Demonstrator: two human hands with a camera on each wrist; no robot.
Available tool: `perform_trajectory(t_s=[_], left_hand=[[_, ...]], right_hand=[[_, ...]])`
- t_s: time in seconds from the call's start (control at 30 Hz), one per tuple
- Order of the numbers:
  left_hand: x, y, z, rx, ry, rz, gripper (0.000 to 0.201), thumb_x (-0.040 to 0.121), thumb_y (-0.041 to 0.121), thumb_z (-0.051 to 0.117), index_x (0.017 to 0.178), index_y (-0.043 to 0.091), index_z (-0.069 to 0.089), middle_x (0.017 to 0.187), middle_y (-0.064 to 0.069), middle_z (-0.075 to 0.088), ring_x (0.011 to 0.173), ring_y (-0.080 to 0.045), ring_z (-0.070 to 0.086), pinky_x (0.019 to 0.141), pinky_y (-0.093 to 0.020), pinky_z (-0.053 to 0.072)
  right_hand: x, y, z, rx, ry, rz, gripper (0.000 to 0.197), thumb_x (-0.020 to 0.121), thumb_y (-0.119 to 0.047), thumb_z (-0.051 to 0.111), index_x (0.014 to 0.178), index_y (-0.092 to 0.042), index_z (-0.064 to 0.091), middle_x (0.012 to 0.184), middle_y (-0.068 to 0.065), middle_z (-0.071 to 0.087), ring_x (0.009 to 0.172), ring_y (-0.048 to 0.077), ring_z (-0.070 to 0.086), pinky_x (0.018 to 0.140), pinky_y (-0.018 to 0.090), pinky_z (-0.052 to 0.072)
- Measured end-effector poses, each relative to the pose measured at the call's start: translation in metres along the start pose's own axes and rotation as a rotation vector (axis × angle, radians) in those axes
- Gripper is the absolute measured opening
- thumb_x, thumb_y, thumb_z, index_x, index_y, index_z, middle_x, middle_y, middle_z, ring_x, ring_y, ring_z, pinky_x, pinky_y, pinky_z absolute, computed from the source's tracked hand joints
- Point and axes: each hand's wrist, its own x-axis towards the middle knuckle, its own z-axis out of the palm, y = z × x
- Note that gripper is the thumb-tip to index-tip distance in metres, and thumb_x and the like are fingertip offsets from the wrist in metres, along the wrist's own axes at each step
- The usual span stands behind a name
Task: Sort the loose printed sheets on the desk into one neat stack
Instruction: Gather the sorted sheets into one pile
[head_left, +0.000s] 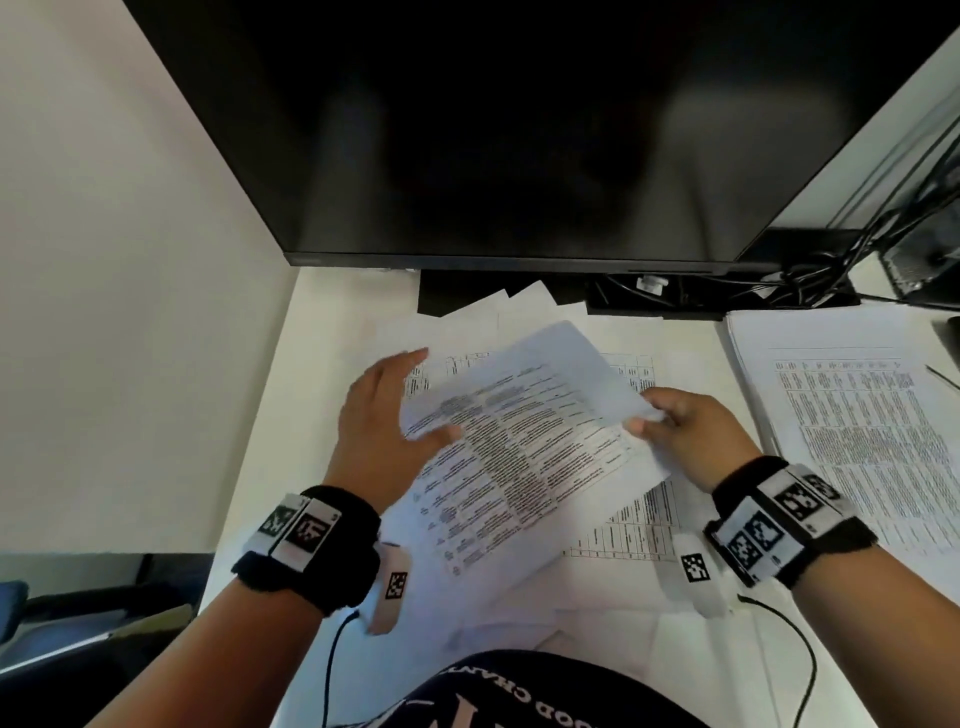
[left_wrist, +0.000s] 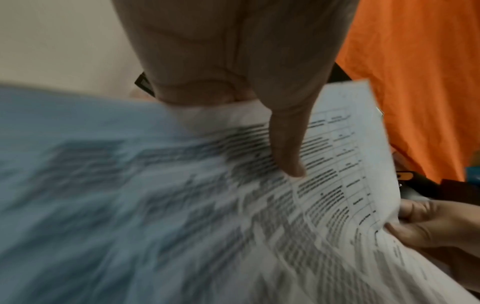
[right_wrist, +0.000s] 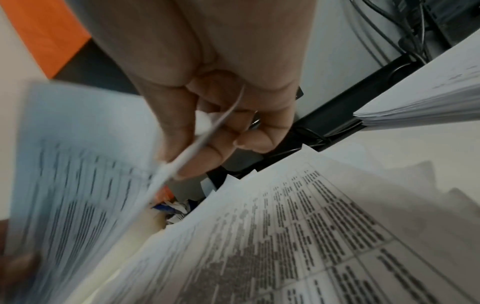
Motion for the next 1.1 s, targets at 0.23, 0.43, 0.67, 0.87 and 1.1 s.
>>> perform_trajectory(t_s=[0.23,0.43,0.67,0.87,1.1], left_hand=[[-0.014,0.018,0.003,-0.056,-0.390,-0.129,0.004,0.087,0.039,0.063,0.088,0.038,0.060,0.088,0.010,0.070,0.081,-0.005,0.067,0.077,-0.025,0.054],[-0.038,0.009,0.002,-0.149,-0.435,-0.200,0.018,0.079,0.041,0.071,0.090,0.027,0.070,0.084,0.006,0.074,0.079,-0.008,0.069,0.075,-0.028,0.053],[-0.026,-0.005,-0.006,-0.367,0.117,-0.385,0.028,0.086,0.029,0.067,0.112,0.019,0.065,0.096,0.008,0.070,0.091,-0.010,0.064,0.079,-0.025,0.049],[-0.013,-0.032,0.018,-0.401,0.022,-0.666,0.040,0.083,0.034,0.071,0.113,0.009,0.063,0.110,-0.004,0.067,0.111,-0.028,0.059,0.095,-0.037,0.044],[-0.010,-0.012,0.043,-0.414,-0.041,-0.693,0.034,0.084,0.040,0.066,0.109,0.017,0.060,0.109,0.000,0.066,0.108,-0.025,0.058,0.095,-0.038,0.045]], right_hand=[[-0.001,0.008,-0.011,0.247,0.063,0.076,0.055,0.093,-0.058,0.028,0.093,-0.024,0.071,0.084,0.000,0.073,0.080,0.015,0.066,0.079,0.034,0.048],[0.017,0.053,-0.002,-0.036,0.197,0.348,0.045,0.086,-0.030,0.064,0.126,-0.015,0.049,0.117,0.008,0.064,0.102,0.027,0.062,0.090,0.031,0.043],[0.022,0.060,0.021,-0.163,0.237,0.340,0.041,0.080,-0.032,0.070,0.114,-0.017,0.053,0.108,0.008,0.062,0.097,0.029,0.060,0.090,0.042,0.048],[0.019,0.053,0.020,-0.095,0.396,0.171,0.007,0.089,-0.019,0.058,0.082,-0.022,0.057,0.088,0.000,0.065,0.077,0.022,0.057,0.072,0.028,0.044],[0.027,0.049,0.040,0.203,0.240,0.166,0.009,0.084,-0.011,0.067,0.080,-0.018,0.064,0.069,-0.003,0.063,0.064,0.019,0.057,0.069,0.028,0.048]])
